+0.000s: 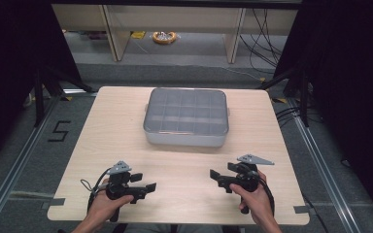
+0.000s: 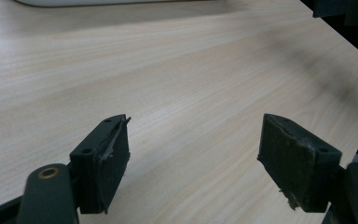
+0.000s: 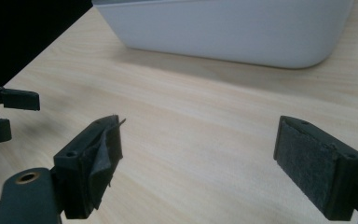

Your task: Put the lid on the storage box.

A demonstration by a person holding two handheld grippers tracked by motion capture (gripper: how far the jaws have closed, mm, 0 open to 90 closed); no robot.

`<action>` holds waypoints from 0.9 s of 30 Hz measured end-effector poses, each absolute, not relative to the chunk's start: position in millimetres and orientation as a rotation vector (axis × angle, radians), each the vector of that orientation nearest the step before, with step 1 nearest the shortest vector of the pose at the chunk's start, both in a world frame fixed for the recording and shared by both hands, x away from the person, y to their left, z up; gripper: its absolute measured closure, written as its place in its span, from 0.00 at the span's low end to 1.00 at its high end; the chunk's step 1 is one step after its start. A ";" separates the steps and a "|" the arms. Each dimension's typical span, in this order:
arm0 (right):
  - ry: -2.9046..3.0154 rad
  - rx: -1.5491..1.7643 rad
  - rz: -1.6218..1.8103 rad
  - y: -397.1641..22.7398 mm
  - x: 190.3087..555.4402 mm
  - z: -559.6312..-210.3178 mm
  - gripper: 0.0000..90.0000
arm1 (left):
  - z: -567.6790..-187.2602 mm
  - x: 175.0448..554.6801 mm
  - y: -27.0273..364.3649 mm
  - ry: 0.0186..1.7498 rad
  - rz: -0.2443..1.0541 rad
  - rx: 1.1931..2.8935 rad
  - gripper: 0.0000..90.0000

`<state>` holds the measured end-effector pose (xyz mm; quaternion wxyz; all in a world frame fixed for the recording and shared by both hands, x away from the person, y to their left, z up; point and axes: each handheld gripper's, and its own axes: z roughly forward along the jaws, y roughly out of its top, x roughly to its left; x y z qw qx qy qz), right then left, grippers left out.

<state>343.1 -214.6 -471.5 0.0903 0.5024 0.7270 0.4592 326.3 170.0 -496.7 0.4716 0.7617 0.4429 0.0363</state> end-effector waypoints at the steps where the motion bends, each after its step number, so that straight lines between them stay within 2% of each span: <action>1: 2.161 1.493 1.365 -214.6 343.1 -471.5 0.18 | -496.7 326.3 170.0 1.085 0.089 1.865 0.27; 13: 2.207 1.454 1.351 -213.6 318.3 -481.4 0.18 | -500.2 306.5 165.2 1.045 0.091 1.923 0.27; 15: 2.204 1.533 1.337 -211.0 310.4 -478.8 0.18 | -501.2 303.7 164.7 1.038 0.084 1.944 0.27; 16: 2.223 1.442 1.325 -214.9 311.9 -481.0 0.18 | -501.9 302.2 164.2 1.038 0.083 1.947 0.26; 27: 2.304 1.429 1.266 -217.3 285.7 -490.1 0.18 | -503.7 290.1 163.3 1.041 0.054 1.976 0.25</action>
